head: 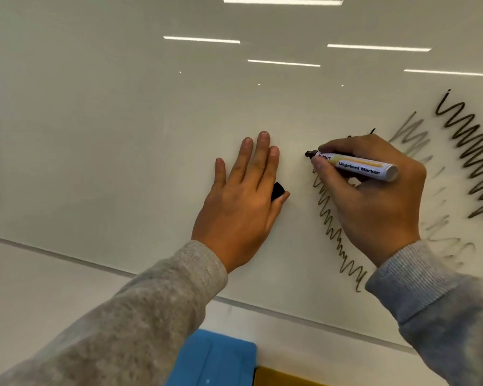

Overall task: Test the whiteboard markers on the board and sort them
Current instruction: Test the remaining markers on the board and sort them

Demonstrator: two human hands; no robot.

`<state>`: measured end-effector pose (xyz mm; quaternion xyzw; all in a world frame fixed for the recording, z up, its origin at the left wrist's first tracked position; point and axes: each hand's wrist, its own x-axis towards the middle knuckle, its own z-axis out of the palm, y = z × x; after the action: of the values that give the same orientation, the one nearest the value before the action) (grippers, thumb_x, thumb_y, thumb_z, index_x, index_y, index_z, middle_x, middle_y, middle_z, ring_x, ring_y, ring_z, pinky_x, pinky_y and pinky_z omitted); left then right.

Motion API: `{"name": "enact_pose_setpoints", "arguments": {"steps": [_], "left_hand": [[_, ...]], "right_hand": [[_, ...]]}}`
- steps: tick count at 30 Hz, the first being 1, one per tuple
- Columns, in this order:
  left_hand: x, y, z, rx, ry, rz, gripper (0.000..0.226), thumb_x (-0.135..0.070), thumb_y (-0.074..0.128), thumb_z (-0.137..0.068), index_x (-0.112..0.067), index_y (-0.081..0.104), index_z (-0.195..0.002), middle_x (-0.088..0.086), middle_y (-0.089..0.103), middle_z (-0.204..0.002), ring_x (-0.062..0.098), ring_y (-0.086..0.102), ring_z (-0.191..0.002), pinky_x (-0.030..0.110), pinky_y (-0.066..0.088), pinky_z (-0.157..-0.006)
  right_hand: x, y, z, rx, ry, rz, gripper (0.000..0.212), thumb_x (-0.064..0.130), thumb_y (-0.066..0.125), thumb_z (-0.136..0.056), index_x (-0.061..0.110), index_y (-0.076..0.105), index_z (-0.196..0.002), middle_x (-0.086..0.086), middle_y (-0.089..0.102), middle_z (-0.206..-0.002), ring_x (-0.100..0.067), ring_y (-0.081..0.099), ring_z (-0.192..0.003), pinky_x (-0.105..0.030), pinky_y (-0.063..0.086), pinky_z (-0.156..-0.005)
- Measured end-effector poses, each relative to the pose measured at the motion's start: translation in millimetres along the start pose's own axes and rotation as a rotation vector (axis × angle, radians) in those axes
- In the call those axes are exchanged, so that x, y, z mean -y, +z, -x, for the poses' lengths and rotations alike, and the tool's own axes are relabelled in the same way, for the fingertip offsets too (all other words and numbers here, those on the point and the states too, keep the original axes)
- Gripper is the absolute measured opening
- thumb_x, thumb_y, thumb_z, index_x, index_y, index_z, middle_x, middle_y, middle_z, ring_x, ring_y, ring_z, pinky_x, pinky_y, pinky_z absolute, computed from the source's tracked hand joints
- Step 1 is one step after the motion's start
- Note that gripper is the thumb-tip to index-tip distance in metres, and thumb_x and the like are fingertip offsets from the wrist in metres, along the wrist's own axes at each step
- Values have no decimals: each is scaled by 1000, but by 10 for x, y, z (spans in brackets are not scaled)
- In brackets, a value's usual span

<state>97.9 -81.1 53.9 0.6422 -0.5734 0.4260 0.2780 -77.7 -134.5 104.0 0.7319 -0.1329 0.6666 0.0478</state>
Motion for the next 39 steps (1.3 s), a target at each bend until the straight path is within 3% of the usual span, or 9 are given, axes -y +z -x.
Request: {"name": "enact_pose_setpoints", "arguments": {"steps": [4, 9, 14, 18, 23, 28, 32, 36, 39], "left_hand": [[23, 8, 5, -17, 8, 2, 66, -48, 23, -106, -10, 13, -159, 10, 3, -167, 29, 7, -154, 58, 31, -117], [29, 22, 17, -29, 5, 2, 67, -50, 20, -106, -11, 10, -159, 9, 0, -168, 28, 5, -154, 56, 27, -119], [33, 46, 27, -44, 14, -1, 67, -50, 22, -106, -11, 9, -160, 9, -1, -168, 27, 4, -154, 56, 26, -119], [45, 54, 36, -49, 10, -14, 67, -49, 24, -107, -11, 9, -160, 9, -1, -168, 27, 4, -154, 56, 27, -119], [47, 55, 41, -54, 16, -17, 68, -49, 23, -105, -11, 10, -159, 9, 0, -168, 27, 5, -154, 55, 26, -119], [52, 55, 51, -54, 21, -17, 68, -49, 23, -105, -11, 11, -159, 9, 1, -168, 27, 5, -154, 55, 27, -119], [49, 65, 56, -68, 20, -17, 68, -49, 25, -105, -10, 12, -159, 9, 3, -167, 27, 6, -154, 55, 27, -118], [56, 76, 54, -64, 20, -23, 68, -49, 24, -105, -10, 11, -159, 9, 2, -167, 27, 5, -154, 55, 26, -119], [70, 77, 60, -67, 24, -30, 68, -49, 24, -105, -10, 11, -159, 9, 2, -167, 27, 5, -154, 53, 25, -119]], "right_hand": [[-13, 8, 136, 85, -81, 40, 10, 22, 74, -91, 15, 77, -98, 2, 71, -93, -7, 64, -82, -15, 52, -75], [-61, -47, 155, 70, -76, 48, 14, 24, 73, -92, 13, 77, -100, 2, 72, -95, -8, 66, -83, -10, 50, -77], [-55, -42, 248, 177, -123, 55, 14, 22, 73, -91, 13, 77, -100, -1, 72, -94, -11, 65, -82, -12, 51, -77], [-70, -62, 200, 89, -80, 48, 13, 22, 74, -91, 13, 77, -99, 0, 72, -93, -11, 65, -82, -12, 51, -77], [-90, -9, 348, 220, -132, 36, 12, 21, 73, -91, 15, 76, -101, 3, 69, -93, -6, 61, -83, -13, 51, -77], [-103, -41, 292, 133, -109, 10, 10, 19, 74, -91, 13, 77, -99, 0, 71, -93, -9, 64, -82, -18, 53, -77], [-106, -12, 334, 209, -150, 38, 11, 20, 74, -92, 14, 76, -100, 1, 71, -94, -7, 62, -83, -19, 52, -76], [-122, -36, 290, 146, -116, 11, 10, 19, 75, -91, 14, 77, -99, 2, 70, -93, -6, 63, -83, -12, 51, -77], [-140, 2, 379, 208, -128, 9, 13, 21, 73, -92, 14, 76, -102, 2, 70, -95, -6, 62, -84, -16, 53, -76]]}}
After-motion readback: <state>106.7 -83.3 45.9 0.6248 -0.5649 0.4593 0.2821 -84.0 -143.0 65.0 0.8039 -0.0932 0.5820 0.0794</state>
